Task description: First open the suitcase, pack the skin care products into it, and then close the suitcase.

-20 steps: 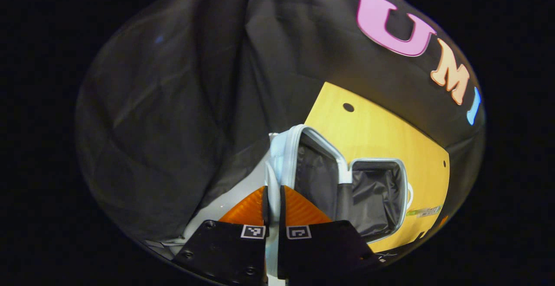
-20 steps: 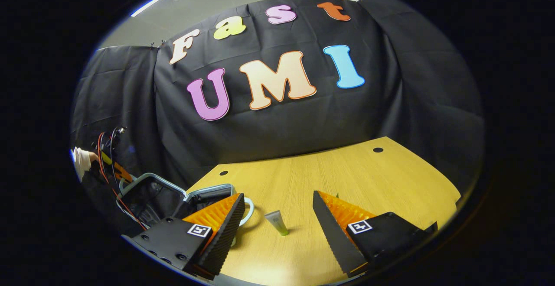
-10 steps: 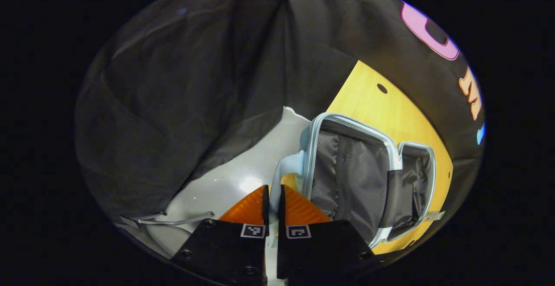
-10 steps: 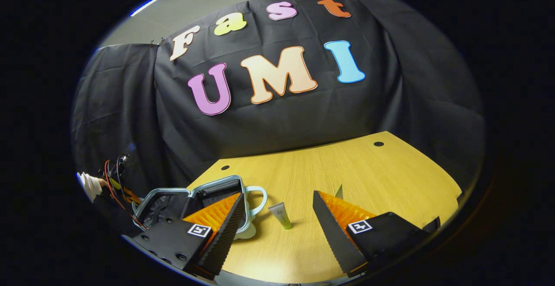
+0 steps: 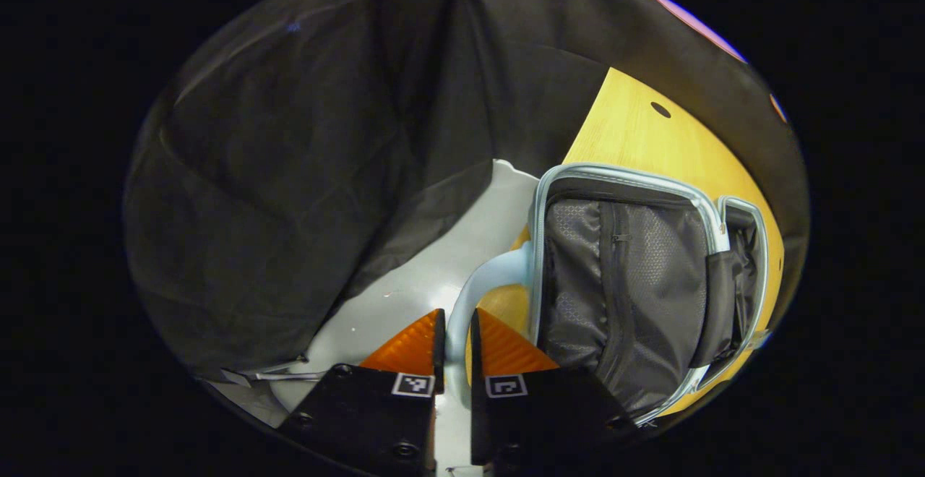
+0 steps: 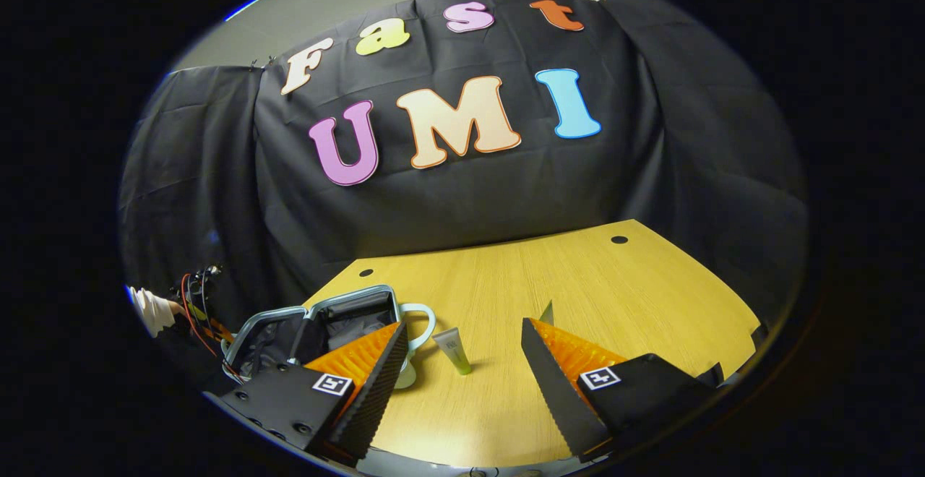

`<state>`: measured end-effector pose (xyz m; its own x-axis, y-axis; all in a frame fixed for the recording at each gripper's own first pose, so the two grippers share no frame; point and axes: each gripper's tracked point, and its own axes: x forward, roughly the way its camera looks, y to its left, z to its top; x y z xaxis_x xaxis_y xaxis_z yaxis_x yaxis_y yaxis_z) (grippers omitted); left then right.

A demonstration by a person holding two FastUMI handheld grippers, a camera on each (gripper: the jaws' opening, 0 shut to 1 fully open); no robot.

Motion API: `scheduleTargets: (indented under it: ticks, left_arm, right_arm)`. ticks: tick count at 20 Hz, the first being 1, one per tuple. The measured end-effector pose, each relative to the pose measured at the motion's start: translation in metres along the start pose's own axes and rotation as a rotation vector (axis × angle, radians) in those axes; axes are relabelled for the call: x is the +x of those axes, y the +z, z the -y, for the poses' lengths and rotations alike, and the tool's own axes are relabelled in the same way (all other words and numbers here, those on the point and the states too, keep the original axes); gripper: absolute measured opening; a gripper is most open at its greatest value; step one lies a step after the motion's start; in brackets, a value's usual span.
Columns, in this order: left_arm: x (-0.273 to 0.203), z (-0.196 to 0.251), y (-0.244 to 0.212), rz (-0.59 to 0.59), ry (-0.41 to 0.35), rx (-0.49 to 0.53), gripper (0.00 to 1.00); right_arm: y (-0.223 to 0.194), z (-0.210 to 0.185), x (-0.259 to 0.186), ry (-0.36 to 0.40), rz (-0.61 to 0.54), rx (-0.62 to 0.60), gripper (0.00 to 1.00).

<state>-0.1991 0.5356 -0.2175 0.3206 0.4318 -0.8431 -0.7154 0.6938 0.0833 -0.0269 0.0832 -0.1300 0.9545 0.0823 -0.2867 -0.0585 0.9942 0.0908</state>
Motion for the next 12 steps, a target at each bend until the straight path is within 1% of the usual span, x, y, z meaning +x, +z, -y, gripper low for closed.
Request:
scheduleTargets:
  ticks: [1,2,3,5,7,8,9,12]
  left_arm:
    - [-0.003,-0.003,0.0,0.007,0.021,-0.001,0.23]
    - [-0.011,-0.003,0.0,0.015,0.03,-0.001,0.22]
    - [-0.02,-0.005,0.0,0.022,0.048,0.004,0.37]
    - [-0.038,0.004,-0.001,0.056,0.048,0.022,0.69]
    - [-0.056,0.023,-0.002,0.091,0.033,0.023,0.95]
    - [-0.072,0.035,-0.004,0.105,0.014,0.026,1.0]
    - [-0.087,0.049,-0.007,0.123,-0.007,0.033,0.96]
    - [-0.134,0.096,-0.019,0.188,-0.087,0.085,0.95]
  right_arm:
    - [0.0,0.003,0.0,-0.001,0.0,0.006,0.98]
    - [0.0,0.007,0.001,-0.002,-0.001,0.011,0.98]
    - [0.001,0.01,0.002,-0.003,-0.001,0.013,0.98]
    - [0.0,0.017,0.004,0.0,-0.004,0.013,0.98]
    - [-0.001,0.024,0.009,0.009,-0.014,0.011,0.98]
    - [-0.003,0.029,0.01,0.013,-0.021,0.009,0.98]
    - [-0.005,0.034,0.012,0.017,-0.03,0.007,0.98]
    - [-0.01,0.048,0.017,0.035,-0.057,0.004,0.98]
